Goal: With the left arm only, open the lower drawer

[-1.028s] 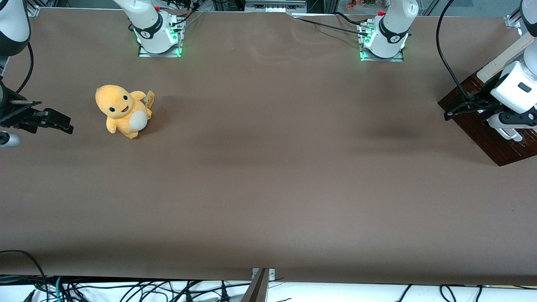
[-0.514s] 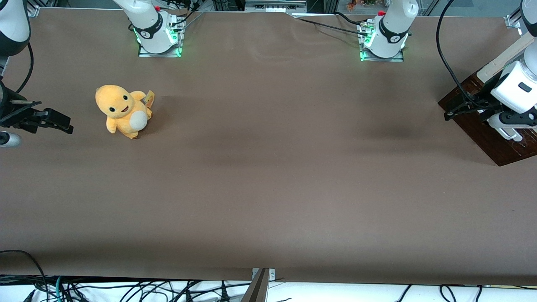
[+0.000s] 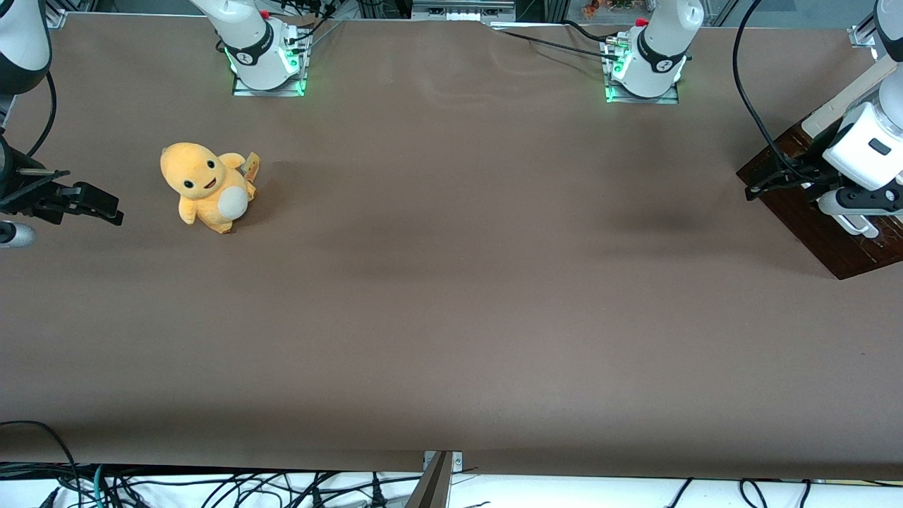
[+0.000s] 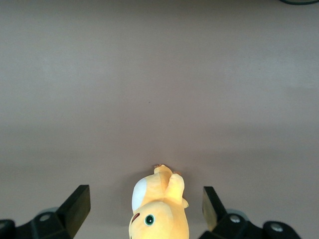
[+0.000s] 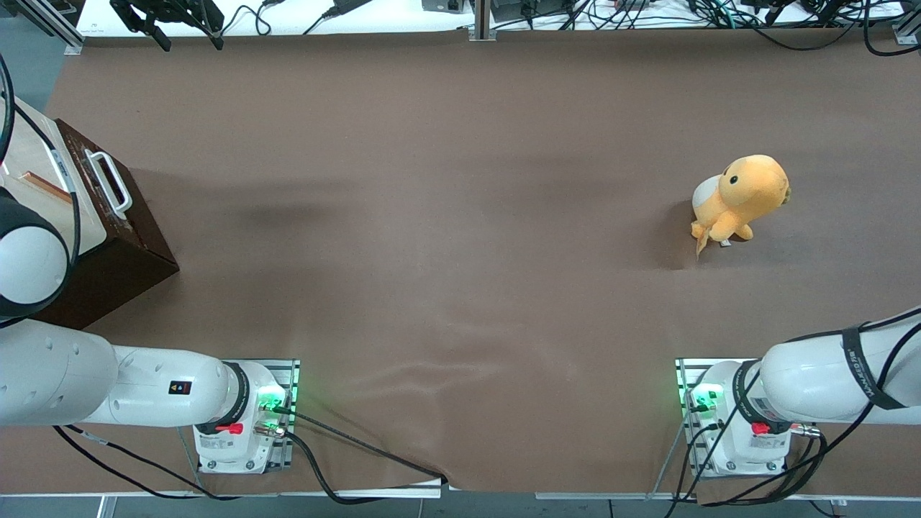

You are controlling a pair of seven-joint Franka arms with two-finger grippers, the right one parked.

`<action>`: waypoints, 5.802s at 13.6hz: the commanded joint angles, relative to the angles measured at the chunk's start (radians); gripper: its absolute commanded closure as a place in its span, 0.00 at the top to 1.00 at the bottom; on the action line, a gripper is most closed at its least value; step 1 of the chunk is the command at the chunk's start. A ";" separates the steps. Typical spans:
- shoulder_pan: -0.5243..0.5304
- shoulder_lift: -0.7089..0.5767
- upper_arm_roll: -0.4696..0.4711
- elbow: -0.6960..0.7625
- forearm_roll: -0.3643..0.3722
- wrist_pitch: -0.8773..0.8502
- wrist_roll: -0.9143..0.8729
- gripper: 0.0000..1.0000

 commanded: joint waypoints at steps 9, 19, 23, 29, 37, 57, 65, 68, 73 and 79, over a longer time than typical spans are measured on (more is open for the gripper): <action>0.028 0.082 0.006 0.045 -0.011 -0.058 0.026 1.00; 0.033 0.092 0.004 0.049 -0.010 -0.061 0.033 1.00; 0.033 0.090 0.003 0.049 0.103 -0.129 -0.022 1.00; 0.000 0.150 -0.003 0.046 0.368 -0.241 -0.198 1.00; -0.020 0.466 -0.003 0.032 0.581 -0.278 -0.713 1.00; 0.128 0.681 0.004 -0.010 0.929 -0.232 -0.903 0.56; 0.123 0.675 0.003 -0.057 0.940 -0.249 -0.903 0.48; 0.123 0.670 0.000 -0.057 0.940 -0.265 -0.909 0.42; 0.123 0.668 -0.002 -0.057 0.930 -0.286 -0.909 0.39; 0.123 0.668 -0.002 -0.055 0.929 -0.285 -0.910 0.20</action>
